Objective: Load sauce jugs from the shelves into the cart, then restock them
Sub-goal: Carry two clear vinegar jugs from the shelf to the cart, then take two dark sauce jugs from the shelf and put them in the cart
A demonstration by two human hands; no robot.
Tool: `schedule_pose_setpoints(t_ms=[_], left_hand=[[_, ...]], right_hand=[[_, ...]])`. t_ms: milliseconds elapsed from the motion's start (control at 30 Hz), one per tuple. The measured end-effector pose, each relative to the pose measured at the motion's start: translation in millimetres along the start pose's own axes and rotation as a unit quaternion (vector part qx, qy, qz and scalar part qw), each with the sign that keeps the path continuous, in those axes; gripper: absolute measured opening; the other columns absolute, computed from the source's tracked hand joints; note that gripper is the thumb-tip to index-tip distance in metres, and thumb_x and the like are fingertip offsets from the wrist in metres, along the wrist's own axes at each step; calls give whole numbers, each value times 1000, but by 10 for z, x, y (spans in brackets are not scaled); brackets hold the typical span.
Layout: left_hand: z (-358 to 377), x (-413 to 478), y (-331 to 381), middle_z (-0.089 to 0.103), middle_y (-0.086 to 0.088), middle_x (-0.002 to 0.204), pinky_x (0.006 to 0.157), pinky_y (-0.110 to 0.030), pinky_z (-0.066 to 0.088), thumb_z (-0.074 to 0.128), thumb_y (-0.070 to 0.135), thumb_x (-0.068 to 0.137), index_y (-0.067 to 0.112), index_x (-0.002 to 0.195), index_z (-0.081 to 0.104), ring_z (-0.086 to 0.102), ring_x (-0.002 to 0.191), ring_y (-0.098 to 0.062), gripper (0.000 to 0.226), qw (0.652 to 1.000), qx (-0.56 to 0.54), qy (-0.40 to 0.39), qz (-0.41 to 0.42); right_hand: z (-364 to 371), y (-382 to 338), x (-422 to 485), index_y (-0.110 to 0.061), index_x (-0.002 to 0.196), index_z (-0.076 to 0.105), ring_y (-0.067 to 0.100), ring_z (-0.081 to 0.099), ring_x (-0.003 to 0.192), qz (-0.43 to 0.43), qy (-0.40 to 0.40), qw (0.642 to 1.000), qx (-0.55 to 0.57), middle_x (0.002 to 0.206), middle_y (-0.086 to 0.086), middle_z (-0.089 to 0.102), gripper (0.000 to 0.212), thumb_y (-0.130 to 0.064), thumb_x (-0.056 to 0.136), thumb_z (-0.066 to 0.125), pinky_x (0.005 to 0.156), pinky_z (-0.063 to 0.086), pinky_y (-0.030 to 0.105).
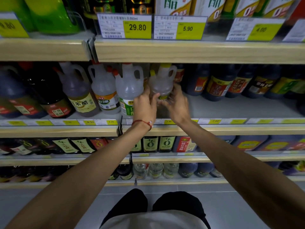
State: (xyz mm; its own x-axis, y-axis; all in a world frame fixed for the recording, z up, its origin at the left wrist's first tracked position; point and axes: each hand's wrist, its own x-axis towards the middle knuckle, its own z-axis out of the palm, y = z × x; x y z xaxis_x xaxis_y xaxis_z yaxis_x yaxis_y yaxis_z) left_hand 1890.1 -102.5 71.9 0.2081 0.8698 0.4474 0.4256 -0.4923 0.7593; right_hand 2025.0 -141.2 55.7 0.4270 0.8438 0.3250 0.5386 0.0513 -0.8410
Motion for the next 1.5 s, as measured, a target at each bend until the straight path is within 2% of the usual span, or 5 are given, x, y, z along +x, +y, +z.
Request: schedule_pose_setpoints(t_ms=[100,233,600,900,1500], left_hand=[[39,-33,124,65,-7,121,89,-12,48,64,7,90,13,149,37,62,108,-18,65,994,-70,-64,-52],[35,32,82,56,-2,138,111,-38,44,58,4,65,24,153,27,52,128,-18,95,971,-162,-134,-116],[-65,-51,158,65,-5,122,97,-44,52,63,29,77,23,127,56,63,112,-24,51,970,-65,-179,-151],[-989,-352,515,62,-12,126,89,-41,52,56,31,95,10,128,56,59,112,-34,39,952,165,-248,-71],[-2358,-1933,474,63,-9,101,73,-40,50,49,44,93,12,107,62,63,90,-33,37,890,406,-202,-50]], right_hand=[[8,-54,32,-21,145,42,28,70,114,5,2,1000,-26,125,3,72,71,-23,83,76,90,60,50],[-3,-63,45,-21,160,27,30,67,118,24,-58,997,-38,131,9,68,88,1,86,70,96,58,49],[-317,-376,-273,-10,149,52,29,57,131,49,-101,989,-93,143,11,61,74,17,79,49,108,50,39],[-638,-1007,-750,-25,132,66,24,59,123,64,-79,969,-224,135,-2,64,37,-33,96,63,92,53,42],[-167,-1647,-1994,-16,110,74,26,59,106,-193,-187,913,-306,109,1,69,46,-50,87,52,88,47,40]])
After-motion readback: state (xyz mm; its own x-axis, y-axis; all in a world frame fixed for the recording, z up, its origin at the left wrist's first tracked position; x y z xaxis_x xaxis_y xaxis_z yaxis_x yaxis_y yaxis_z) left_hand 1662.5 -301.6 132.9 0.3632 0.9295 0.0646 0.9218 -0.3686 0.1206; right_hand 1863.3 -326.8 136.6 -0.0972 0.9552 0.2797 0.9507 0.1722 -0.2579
